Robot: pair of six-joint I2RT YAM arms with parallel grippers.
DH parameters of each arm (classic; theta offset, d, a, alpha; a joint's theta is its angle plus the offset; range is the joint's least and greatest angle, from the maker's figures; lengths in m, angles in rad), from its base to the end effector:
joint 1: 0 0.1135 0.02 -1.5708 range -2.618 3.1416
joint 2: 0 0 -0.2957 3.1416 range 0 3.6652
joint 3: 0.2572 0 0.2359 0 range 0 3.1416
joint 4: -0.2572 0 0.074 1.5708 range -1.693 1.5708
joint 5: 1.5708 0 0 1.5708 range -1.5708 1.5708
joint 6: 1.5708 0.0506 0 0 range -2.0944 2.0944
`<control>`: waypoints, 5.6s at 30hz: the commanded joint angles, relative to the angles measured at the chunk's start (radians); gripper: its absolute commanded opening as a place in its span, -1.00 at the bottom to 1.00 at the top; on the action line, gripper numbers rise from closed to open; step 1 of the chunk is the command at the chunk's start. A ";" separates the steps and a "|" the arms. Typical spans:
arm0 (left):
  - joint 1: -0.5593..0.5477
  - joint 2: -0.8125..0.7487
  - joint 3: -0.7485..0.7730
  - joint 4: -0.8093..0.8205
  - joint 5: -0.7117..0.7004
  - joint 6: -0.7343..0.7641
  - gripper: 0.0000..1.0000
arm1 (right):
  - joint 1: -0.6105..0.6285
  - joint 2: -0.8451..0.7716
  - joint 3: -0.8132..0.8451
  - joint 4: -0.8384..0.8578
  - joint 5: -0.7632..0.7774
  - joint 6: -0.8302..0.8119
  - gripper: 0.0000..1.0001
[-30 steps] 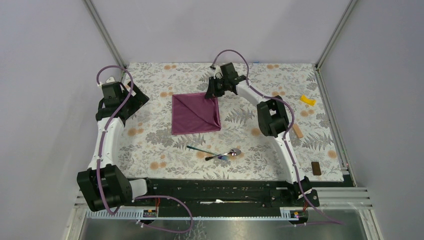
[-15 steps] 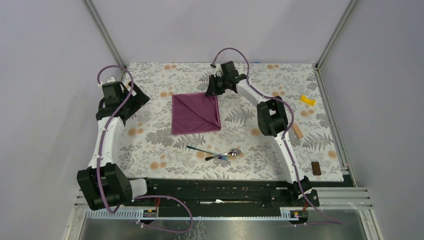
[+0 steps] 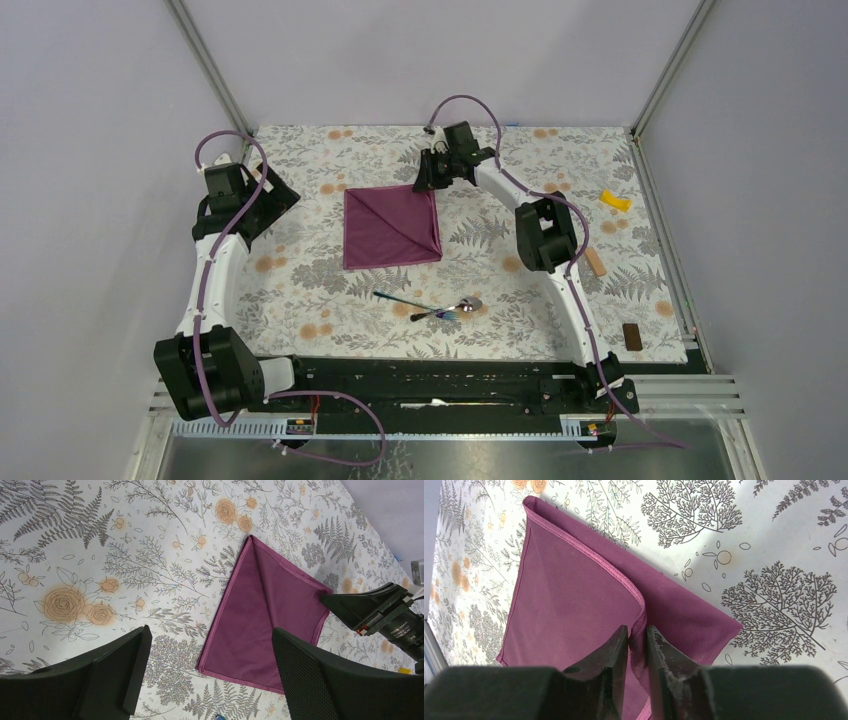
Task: Fold the napkin into a case and place the utensils inside
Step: Fold the top corner of the square-folded napkin at the center of the board, then smooth out the upper triangle-folded napkin at the center of the board.
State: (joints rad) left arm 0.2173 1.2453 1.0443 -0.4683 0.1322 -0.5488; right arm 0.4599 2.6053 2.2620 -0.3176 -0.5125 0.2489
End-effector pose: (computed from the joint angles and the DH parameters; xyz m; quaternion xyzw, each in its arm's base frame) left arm 0.2537 0.0492 0.3299 -0.3090 0.8438 -0.1304 0.4189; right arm 0.5288 0.2896 0.1718 -0.2023 0.8524 0.3610 0.3196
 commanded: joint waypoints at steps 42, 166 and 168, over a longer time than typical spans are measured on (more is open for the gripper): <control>-0.212 0.946 0.303 0.822 0.517 -0.401 0.15 | 0.116 -0.327 -0.599 0.185 -0.182 0.195 -0.27; -0.352 0.896 0.538 0.263 0.529 -0.123 0.81 | 0.001 -0.430 -0.653 0.331 0.044 0.373 -0.19; -0.345 0.891 0.553 0.247 0.526 -0.121 0.82 | 0.004 -0.472 -0.708 0.329 -0.001 0.368 -0.11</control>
State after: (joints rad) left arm -0.1371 2.1818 1.5394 -0.1978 0.6514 -0.6846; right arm 0.4595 2.2898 1.6176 0.0307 -0.4278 0.6579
